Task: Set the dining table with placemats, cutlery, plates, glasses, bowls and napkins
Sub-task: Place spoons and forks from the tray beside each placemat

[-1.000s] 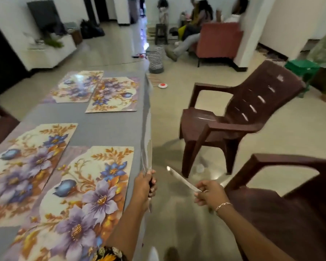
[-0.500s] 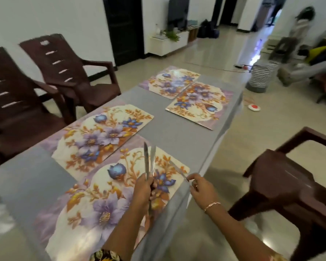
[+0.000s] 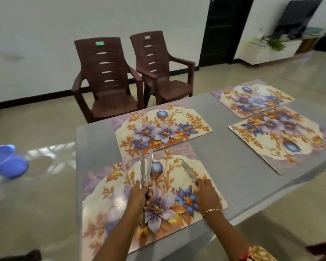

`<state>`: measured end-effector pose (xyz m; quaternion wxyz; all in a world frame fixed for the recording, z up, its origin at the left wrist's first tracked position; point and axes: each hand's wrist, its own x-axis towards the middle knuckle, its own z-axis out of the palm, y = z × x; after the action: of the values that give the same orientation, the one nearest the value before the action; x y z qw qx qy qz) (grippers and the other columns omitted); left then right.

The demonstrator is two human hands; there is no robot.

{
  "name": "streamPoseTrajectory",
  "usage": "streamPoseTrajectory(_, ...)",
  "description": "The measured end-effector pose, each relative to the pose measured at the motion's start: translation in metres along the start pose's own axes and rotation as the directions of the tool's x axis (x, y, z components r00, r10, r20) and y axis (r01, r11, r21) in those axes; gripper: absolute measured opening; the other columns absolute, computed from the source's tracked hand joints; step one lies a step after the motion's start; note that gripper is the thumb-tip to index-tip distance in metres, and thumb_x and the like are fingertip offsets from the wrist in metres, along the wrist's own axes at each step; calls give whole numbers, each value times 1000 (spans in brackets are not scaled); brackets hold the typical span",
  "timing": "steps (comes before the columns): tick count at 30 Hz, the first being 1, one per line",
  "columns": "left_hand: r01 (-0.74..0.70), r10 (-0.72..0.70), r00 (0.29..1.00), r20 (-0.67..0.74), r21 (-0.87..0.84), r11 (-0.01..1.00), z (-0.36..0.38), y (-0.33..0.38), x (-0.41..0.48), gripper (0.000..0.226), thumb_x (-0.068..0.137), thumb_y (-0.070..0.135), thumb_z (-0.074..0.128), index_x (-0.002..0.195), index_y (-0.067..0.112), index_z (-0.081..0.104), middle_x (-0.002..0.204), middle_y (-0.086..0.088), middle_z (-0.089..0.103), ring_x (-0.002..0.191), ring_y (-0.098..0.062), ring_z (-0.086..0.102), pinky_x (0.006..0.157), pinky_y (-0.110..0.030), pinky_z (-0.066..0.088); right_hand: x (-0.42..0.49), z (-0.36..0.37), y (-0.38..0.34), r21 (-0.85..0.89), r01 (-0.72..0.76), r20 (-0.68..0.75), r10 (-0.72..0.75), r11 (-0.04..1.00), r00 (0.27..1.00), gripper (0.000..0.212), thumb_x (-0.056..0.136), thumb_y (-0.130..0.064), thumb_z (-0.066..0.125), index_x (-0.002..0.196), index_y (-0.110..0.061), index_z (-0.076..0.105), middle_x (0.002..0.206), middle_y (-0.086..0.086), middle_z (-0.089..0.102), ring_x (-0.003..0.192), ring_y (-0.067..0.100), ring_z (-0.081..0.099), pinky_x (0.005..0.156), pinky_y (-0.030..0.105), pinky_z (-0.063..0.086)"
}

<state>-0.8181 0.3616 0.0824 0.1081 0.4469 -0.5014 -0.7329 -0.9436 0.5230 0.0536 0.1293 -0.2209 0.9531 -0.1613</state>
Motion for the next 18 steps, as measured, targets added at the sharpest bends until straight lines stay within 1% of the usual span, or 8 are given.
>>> streamPoseTrajectory(3, -2, 2, 999, -38, 4, 1000, 4, -1, -1, 27, 100, 11, 34, 75, 10, 46, 46, 2, 38, 30, -7, 26, 33, -9, 18, 4, 1, 2, -57, 67, 37, -65, 996, 997, 40, 92, -5, 41, 132, -12, 45, 132, 16, 44, 105, 34, 57, 82, 37, 45)
streamPoseTrajectory(7, -12, 10, 997, -70, -26, 1000, 11, -4, -6, 31, 98, 6, 34, 71, 8, 48, 48, -1, 39, 28, -7, 28, 33, -8, 19, 12, -2, 5, -142, 165, 36, -162, 976, 986, 34, 94, -14, 43, 127, -12, 51, 124, 14, 51, 111, 32, 52, 84, 36, 46)
streamPoseTrajectory(10, -1, -3, 997, -79, -44, 999, 15, -5, -7, 25, 99, 7, 34, 82, 6, 52, 49, -3, 41, 29, -8, 30, 32, -9, 22, 18, -7, 6, -224, 204, 100, -186, 953, 978, 33, 97, -25, 40, 129, -19, 46, 127, 7, 49, 116, 23, 49, 90, 29, 44)
streamPoseTrajectory(12, 2, -7, 997, -82, -61, 998, 17, -8, -8, 23, 100, 8, 34, 85, 6, 51, 50, -3, 41, 30, -9, 29, 33, -10, 22, 19, -10, 8, -212, 239, 110, -220, 948, 969, 34, 96, -27, 41, 129, -19, 47, 129, 6, 49, 116, 22, 49, 91, 27, 43)
streamPoseTrajectory(15, -5, -3, 997, -83, -97, 995, 21, -11, -11, 26, 101, 10, 33, 81, 5, 49, 47, -2, 42, 29, -9, 29, 32, -9, 21, 22, -14, 17, -110, 314, 27, -313, 943, 949, 40, 93, -21, 50, 132, -11, 49, 136, 12, 50, 121, 29, 49, 96, 31, 43)
streamPoseTrajectory(16, -3, -5, 997, -81, -106, 994, 23, -10, -12, 26, 101, 9, 32, 81, 5, 49, 45, -1, 43, 28, -8, 29, 31, -9, 21, 25, -14, 21, -91, 357, 35, -356, 930, 934, 45, 92, -18, 52, 135, -8, 46, 141, 14, 44, 128, 32, 44, 102, 35, 40)
streamPoseTrajectory(17, 2, -10, 997, -77, -106, 994, 25, -10, -14, 27, 101, 7, 31, 81, 5, 49, 44, 0, 43, 28, -8, 30, 31, -8, 21, 28, -14, 25, -93, 410, 92, -402, 907, 911, 50, 92, -18, 51, 139, -7, 38, 148, 14, 34, 136, 32, 34, 108, 37, 33)
streamPoseTrajectory(18, 9, -16, 997, -74, -101, 995, 28, -9, -16, 29, 100, 6, 30, 78, 4, 49, 42, 1, 44, 27, -7, 30, 30, -8, 21, 30, -11, 30, -123, 467, 164, -446, 876, 880, 54, 95, -20, 47, 144, -8, 28, 153, 11, 21, 142, 29, 21, 113, 35, 24)
